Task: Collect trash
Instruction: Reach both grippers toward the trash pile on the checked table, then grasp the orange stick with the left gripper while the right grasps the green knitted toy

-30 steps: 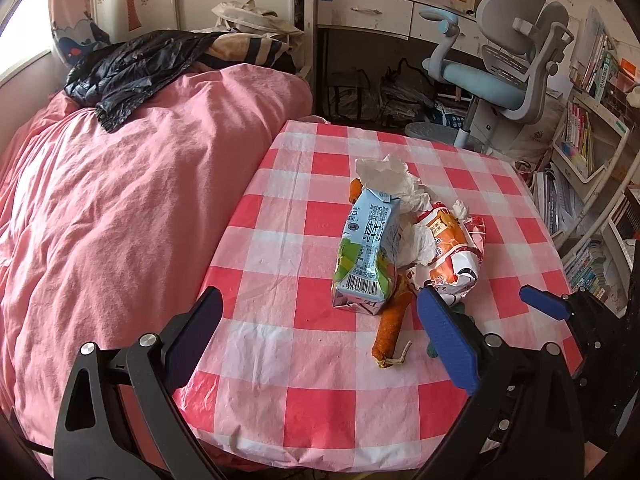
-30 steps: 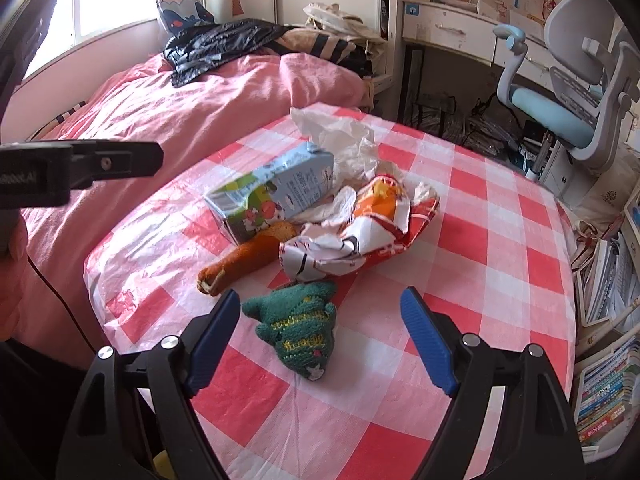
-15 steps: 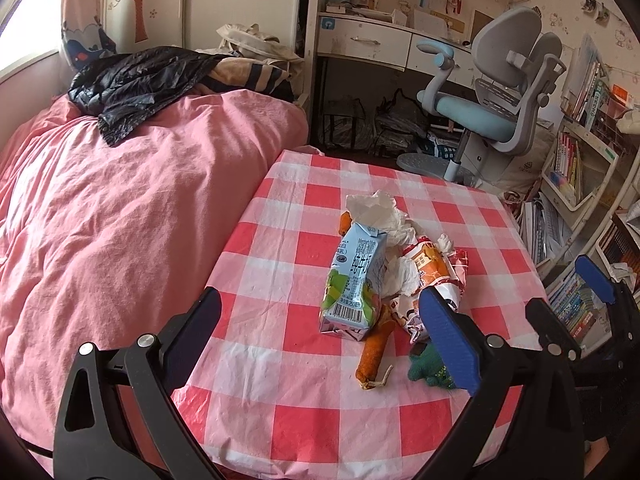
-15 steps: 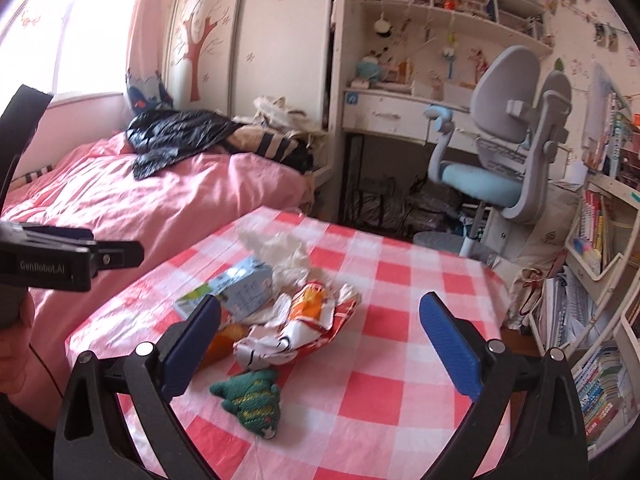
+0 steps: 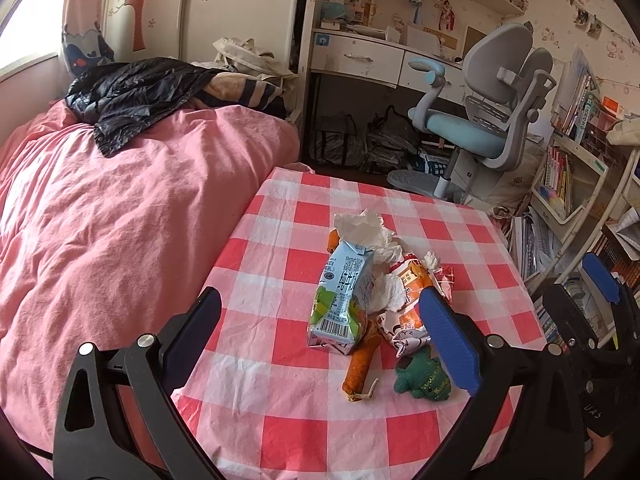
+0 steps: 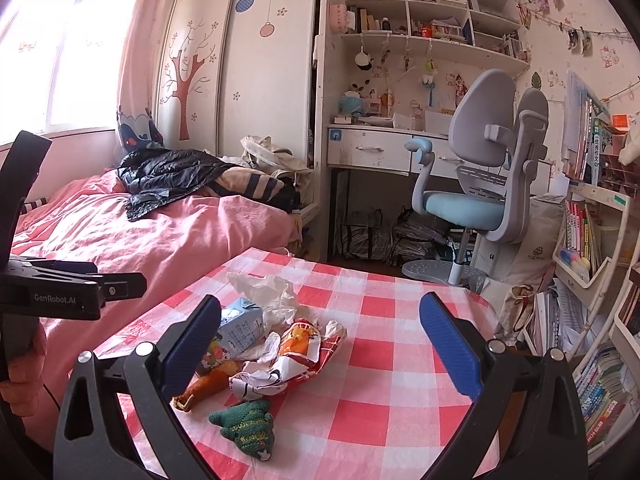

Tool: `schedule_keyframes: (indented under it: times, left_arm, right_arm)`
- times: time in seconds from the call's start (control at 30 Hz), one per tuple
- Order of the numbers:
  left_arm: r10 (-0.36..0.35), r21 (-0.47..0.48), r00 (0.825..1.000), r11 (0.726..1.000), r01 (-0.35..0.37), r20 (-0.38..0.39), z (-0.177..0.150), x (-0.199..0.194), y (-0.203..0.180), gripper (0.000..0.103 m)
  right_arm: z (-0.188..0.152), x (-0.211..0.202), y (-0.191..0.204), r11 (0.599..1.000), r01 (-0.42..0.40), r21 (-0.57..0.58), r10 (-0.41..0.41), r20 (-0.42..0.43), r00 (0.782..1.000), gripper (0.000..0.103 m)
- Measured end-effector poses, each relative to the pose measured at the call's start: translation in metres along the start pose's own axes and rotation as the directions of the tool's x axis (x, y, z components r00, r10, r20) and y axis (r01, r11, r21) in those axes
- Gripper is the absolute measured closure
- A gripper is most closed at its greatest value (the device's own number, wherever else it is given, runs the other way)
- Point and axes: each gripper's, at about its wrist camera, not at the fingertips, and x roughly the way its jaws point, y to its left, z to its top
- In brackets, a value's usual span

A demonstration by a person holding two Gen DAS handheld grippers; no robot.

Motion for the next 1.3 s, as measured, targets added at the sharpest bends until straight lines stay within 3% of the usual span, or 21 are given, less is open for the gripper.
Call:
schedule_keyframes:
  times: [0.5,0.63,0.77,1.0,1.1,1.3]
  left_arm:
    - [-0.003,0.000,1.000,1.000,0.003,-0.004,0.003,0.000,-0.003,0.008]
    - [0.000,0.003,1.000,1.000,0.000,-0.017,0.004,0.003,-0.004,0.007]
    - [0.073,0.034,0.991,0.997,-0.069,-0.115,0.001,0.028,-0.003,0.007]
    - [0.103,0.077,0.966,0.993,-0.087,-0.239,-0.013,0.063,-0.002,0.008]
    - [0.112,0.121,0.953,0.989,-0.081,-0.281,-0.020,0.080,-0.012,0.008]
    - [0.144,0.206,0.922,0.976,-0.072,-0.358,-0.036,0.117,-0.030,0.008]
  right_arm:
    - [0.000,0.000,0.005,1.000,-0.014,-0.028,0.014,0.000,1.000,0.008]
    - [-0.004,0.012,0.006,0.998,-0.052,-0.036,0.049,-0.071,0.996,0.008]
    - [-0.028,0.047,0.017,0.991,-0.121,-0.061,0.099,-0.290,0.952,0.008]
    - [-0.062,0.075,0.021,0.981,-0.192,-0.030,0.154,-0.485,0.861,0.009]
    - [-0.071,0.083,0.026,0.971,-0.237,-0.014,0.193,-0.537,0.821,0.028]
    - [-0.082,0.092,0.039,0.949,-0.316,-0.001,0.253,-0.594,0.764,0.042]
